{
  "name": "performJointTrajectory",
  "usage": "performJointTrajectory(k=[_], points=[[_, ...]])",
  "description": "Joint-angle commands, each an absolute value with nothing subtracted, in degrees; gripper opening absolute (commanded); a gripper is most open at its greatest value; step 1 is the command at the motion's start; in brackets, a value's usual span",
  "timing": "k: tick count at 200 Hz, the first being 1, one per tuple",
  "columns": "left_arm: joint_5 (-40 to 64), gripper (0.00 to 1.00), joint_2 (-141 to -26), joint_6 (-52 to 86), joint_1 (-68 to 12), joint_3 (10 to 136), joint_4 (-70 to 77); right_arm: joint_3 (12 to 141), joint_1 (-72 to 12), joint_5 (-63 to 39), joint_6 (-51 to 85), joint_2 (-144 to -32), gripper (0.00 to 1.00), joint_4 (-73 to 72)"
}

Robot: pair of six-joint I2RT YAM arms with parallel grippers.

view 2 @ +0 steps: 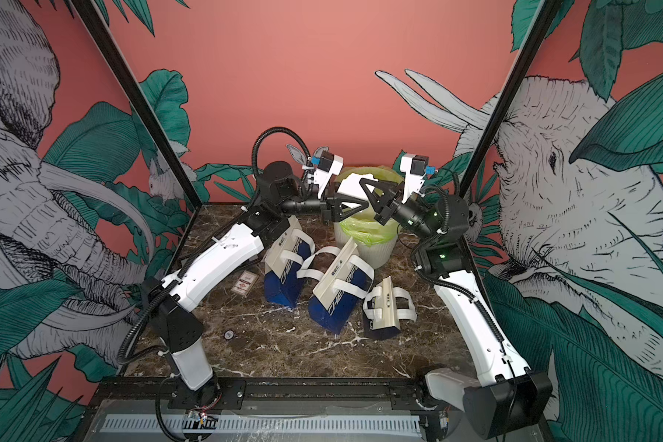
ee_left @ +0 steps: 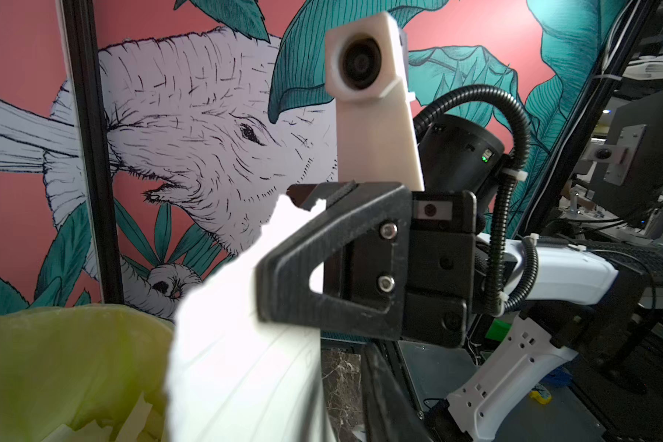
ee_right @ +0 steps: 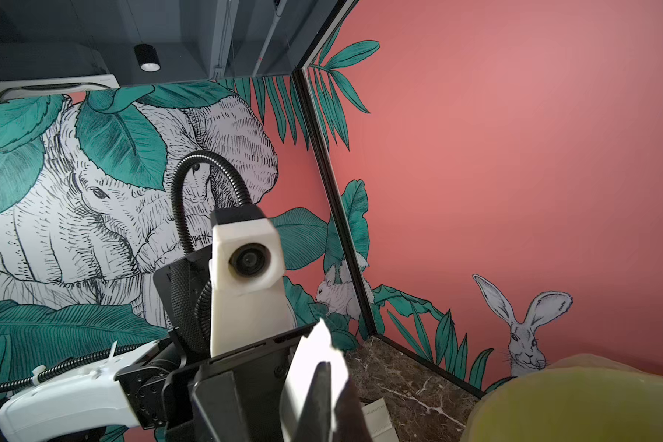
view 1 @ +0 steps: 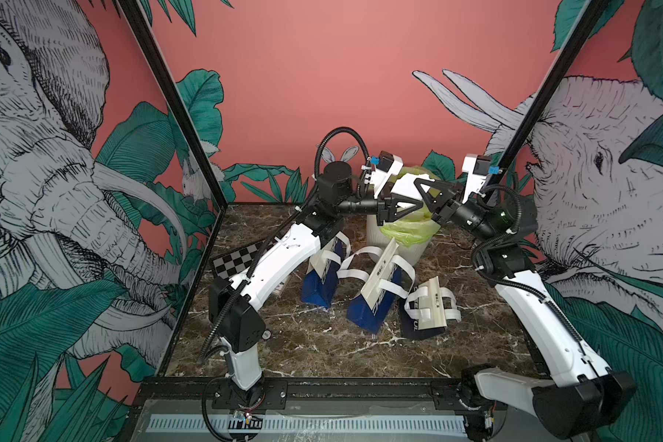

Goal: Shred takeout receipts and throw away
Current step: Shred the takeout receipt.

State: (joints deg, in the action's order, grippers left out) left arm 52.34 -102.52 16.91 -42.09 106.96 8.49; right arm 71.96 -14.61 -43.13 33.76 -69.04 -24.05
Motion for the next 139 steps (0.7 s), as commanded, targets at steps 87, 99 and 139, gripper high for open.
performJointTrajectory(k=[87,99,139], points=[[26.4,0.0,-98.6,-10.3,-46.6,113.5,-15.8,78.4,-17.3,-37.7,25.7,-67.9,0.0,-6.4],[15.1,0.0,-99.1,-16.3,-48.8,114.9,-19.2,79.6,-18.7,-33.9,22.7,-67.6,0.0,-1.1],[-8.5,0.0,-101.3,-20.7,-49.7,117.9,-20.8,79.8,-19.4,-27.6,20.3,-66.5,0.0,2.7]])
